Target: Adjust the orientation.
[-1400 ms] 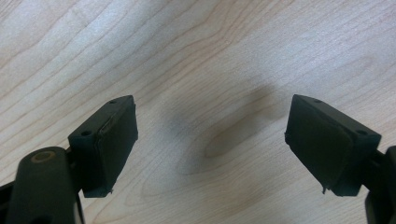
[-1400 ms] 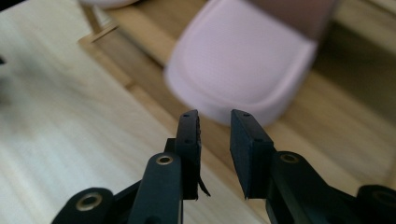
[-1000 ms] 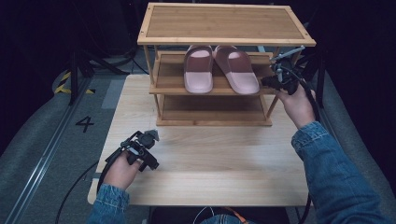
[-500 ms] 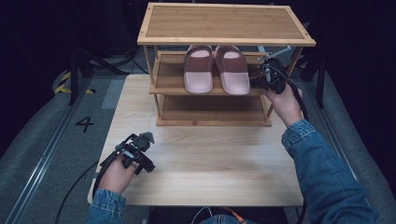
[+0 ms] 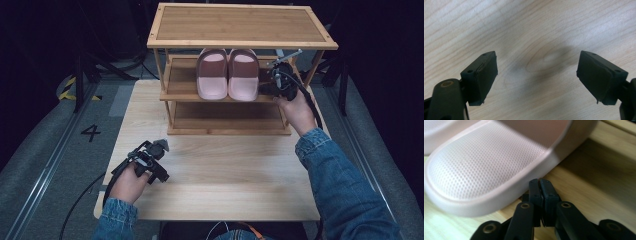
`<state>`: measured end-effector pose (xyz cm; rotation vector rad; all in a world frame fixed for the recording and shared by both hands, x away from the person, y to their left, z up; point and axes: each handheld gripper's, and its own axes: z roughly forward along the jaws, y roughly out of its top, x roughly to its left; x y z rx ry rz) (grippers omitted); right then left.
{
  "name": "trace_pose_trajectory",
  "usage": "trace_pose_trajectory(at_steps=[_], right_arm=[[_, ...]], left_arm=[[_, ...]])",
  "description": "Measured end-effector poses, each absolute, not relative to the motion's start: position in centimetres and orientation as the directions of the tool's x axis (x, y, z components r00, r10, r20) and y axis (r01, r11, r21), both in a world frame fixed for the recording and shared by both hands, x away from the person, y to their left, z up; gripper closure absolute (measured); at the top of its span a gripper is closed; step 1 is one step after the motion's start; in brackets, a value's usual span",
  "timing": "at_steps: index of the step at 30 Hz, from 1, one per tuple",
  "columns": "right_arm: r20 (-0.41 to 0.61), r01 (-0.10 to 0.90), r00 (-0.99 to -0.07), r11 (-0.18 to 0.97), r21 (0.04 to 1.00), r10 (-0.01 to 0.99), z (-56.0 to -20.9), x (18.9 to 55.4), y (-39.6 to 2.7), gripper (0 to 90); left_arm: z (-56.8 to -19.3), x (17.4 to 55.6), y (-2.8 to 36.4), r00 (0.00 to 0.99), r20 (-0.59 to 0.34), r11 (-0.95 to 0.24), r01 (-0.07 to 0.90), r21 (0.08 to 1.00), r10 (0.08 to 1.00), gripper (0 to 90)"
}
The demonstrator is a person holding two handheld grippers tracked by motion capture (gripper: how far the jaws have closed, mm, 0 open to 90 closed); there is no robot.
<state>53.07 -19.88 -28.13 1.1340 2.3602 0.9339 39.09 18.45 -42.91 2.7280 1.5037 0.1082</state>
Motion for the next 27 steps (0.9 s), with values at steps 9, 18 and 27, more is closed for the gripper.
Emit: trace_pose_trajectory(at_steps=[9,18,27], right_arm=[[-0.042,0.501,-0.642,0.461,0.733,0.765,-26.6,51.5,-21.4,75.8],[-0.004,0.498,-0.677,0.462,0.734,0.736,-25.0,48.2,-23.9,67.0],[-0.019,0.502,-0.675,0.478,0.721,0.738,-25.1,45.0,-27.3,64.8]], left_arm=[[-42.7,39.8,18.0,0.548,0.051,-0.551,0.832,0.069,0.835,17.1],[-42.0,40.0,18.3,0.545,0.051,-0.547,0.832,0.089,0.837,17.1],[-41.9,40.1,18.5,0.536,0.054,-0.538,0.837,0.094,0.843,17.1]])
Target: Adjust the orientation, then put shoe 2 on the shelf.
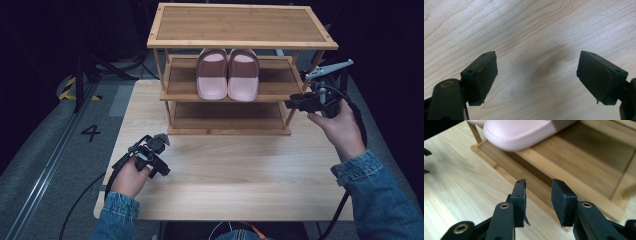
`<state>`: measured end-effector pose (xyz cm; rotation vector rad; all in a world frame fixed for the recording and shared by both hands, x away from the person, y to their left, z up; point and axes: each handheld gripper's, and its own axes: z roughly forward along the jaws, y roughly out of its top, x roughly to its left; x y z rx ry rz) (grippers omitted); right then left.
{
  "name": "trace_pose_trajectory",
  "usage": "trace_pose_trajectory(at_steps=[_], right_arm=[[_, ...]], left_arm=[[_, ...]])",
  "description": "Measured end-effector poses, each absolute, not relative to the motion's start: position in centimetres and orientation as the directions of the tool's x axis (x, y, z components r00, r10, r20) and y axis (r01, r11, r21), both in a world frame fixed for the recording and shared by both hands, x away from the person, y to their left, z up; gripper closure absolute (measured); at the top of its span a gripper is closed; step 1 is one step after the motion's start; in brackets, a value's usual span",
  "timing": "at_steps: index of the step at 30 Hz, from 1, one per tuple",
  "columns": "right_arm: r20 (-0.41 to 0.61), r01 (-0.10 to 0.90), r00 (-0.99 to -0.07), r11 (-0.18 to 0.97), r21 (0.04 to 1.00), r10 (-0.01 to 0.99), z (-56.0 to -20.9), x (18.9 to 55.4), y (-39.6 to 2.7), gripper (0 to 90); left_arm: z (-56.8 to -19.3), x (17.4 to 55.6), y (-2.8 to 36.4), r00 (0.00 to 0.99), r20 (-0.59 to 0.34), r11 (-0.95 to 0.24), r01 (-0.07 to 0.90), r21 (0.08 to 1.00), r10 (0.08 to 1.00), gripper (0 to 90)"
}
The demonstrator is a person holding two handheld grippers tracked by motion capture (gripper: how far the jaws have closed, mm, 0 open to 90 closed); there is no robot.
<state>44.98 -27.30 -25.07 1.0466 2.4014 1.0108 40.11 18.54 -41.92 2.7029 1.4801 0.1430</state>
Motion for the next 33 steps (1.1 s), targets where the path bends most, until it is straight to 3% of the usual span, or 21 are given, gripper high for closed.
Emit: trace_pose_trajectory(at_steps=[15,21,24,28,33], right_arm=[[0.001,0.582,-0.629,0.47,0.664,0.777,-29.6,42.5,-31.9,63.3],[0.049,0.641,-0.606,0.452,0.62,0.794,-32.9,42.3,-33.2,57.9],[0.043,0.654,-0.608,0.469,0.594,0.793,-34.7,42.2,-33.5,48.3],[0.01,0.661,-0.61,0.502,0.558,0.792,-36.8,42.1,-33.7,42.0],[0.046,0.698,-0.586,0.474,0.537,0.809,-39.3,42.1,-34.1,37.3]], left_arm=[[-42.0,40.1,18.8,0.531,0.055,-0.534,0.841,0.09,0.846,17.1],[-41.9,40.1,19.3,0.525,0.064,-0.529,0.843,0.098,0.849,17.1],[-42.0,40.0,19.5,0.511,0.055,-0.514,0.852,0.104,0.858,17.1],[-42.0,40.1,19.6,0.51,0.054,-0.513,0.852,0.102,0.859,17.1],[-42.2,40.1,19.7,0.507,0.054,-0.51,0.855,0.098,0.86,17.1]])
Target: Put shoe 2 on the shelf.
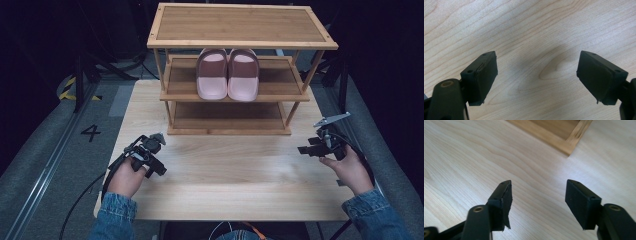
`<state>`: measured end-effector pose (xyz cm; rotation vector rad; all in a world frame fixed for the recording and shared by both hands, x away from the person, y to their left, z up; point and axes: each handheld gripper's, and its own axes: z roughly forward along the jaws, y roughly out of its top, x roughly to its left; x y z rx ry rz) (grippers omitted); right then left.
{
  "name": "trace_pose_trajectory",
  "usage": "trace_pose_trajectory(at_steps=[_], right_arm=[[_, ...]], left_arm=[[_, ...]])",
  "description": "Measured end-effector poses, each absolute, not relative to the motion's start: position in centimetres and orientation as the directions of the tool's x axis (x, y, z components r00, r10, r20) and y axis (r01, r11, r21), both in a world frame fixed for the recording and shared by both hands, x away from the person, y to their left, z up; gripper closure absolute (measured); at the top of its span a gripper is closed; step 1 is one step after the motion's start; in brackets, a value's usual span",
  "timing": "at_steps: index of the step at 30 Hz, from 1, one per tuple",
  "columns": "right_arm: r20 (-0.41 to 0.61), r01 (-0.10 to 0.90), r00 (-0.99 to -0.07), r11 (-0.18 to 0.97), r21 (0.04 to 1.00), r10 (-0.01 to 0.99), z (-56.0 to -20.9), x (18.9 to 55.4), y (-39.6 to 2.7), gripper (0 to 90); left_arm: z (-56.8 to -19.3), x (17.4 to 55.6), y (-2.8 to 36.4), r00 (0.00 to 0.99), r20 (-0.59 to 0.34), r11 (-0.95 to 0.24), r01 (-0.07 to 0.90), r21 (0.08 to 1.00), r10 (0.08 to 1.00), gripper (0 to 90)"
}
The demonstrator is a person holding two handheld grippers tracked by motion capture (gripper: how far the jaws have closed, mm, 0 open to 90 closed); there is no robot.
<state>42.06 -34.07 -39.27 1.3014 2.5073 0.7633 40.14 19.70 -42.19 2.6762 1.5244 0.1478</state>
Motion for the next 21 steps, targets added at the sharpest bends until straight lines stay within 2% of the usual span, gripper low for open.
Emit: trace_pose_trajectory(at_steps=[6,16,21], right_arm=[[0.075,0.706,-0.588,0.467,0.532,0.805,-41.9,41.8,-33.9,36.8],[0.022,0.685,-0.566,0.455,0.568,0.824,-43.8,41.5,-33.2,38.9],[0.048,0.701,-0.53,0.406,0.586,0.846,-44.5,41.9,-33.7,40.8]], left_arm=[[-42.4,40.2,19.8,0.513,0.045,-0.515,0.853,0.089,0.857,17.1],[-42.8,40.3,19.5,0.534,0.044,-0.536,0.841,0.076,0.844,17.1],[-43.0,40.4,19.6,0.537,0.048,-0.539,0.84,0.066,0.842,17.1]])
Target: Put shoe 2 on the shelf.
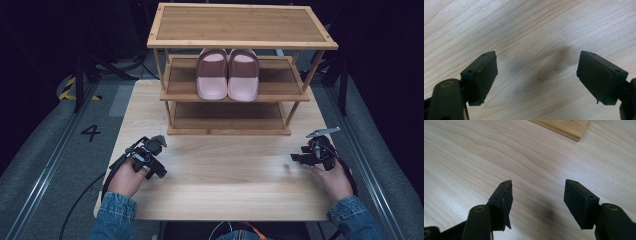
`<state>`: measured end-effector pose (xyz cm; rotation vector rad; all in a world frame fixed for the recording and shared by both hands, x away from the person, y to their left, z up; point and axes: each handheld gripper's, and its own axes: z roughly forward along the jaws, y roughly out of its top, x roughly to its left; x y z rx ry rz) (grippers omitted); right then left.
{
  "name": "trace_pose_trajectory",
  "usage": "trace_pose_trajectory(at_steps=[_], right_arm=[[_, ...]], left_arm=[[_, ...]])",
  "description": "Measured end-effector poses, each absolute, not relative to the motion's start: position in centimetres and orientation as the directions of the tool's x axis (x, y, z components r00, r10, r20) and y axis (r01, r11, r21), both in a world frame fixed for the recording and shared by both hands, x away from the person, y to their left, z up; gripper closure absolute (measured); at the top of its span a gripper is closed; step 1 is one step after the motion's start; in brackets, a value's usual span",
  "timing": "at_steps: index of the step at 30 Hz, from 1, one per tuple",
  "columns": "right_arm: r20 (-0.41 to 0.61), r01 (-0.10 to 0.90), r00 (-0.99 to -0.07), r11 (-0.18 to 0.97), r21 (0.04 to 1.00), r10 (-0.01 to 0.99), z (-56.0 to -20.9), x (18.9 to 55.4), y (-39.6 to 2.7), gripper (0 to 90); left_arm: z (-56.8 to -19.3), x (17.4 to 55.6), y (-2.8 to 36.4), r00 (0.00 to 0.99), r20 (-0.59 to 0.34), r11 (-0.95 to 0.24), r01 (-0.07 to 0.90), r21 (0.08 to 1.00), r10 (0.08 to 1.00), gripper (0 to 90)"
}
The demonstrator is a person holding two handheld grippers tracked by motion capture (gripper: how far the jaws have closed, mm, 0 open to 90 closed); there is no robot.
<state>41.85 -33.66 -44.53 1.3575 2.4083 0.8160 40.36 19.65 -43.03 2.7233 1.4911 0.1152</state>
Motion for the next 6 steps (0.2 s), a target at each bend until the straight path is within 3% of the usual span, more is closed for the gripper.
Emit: trace_pose_trajectory(at_steps=[6], right_arm=[[0.072,0.722,-0.511,0.383,0.576,0.857,-45.12,42.22,-34.01,41.4]], left_arm=[[-43.03,40.36,19.75,0.535,0.041,-0.537,0.841,0.071,0.844,17.1]])
